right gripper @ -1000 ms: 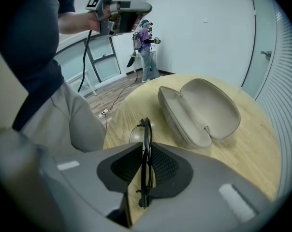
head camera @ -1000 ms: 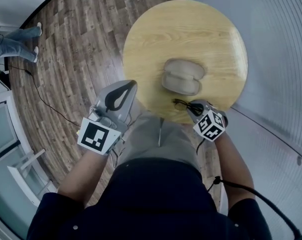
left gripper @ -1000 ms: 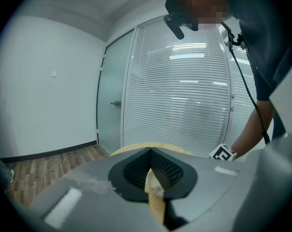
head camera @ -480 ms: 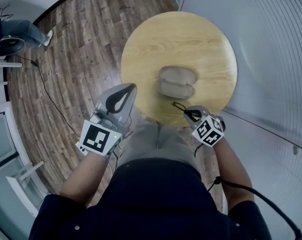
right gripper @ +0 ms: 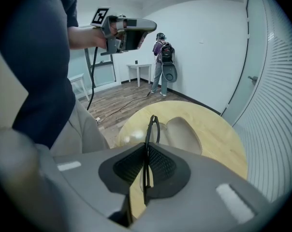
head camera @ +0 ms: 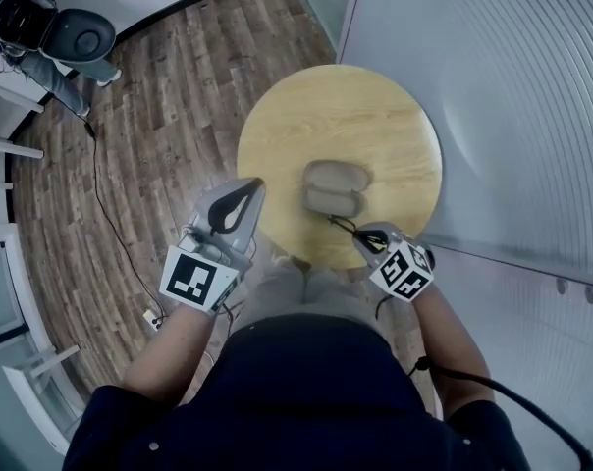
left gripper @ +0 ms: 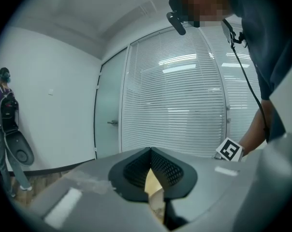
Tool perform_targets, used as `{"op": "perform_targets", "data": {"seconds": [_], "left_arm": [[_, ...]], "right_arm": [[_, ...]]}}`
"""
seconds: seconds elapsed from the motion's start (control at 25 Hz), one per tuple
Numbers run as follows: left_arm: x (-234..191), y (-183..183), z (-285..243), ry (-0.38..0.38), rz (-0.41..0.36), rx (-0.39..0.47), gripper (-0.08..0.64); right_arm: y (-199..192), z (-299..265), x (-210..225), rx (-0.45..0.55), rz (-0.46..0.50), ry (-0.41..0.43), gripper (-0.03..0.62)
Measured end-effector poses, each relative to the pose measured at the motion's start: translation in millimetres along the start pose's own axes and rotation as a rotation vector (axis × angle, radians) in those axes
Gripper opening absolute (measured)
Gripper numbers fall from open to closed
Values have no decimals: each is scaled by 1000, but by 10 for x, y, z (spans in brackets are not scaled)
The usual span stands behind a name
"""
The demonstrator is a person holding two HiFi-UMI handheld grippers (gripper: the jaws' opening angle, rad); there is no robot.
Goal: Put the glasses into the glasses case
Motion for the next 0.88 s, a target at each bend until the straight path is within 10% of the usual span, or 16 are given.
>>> {"op": "perform_targets", "data": {"seconds": [0.88], "left_arm": [[-80,471,26,48,-60,89,2]], "right_arm": [[736,275,375,139,50,-55,31]]}}
Point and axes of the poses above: the fingertips, and each gripper's own axes: z backward along the fingers, x to its right, y out of its top, the point moved 7 cm from there along z, backward along the fingers, and after that the axes turned 10 degrees about x, right-handed, at the moved point
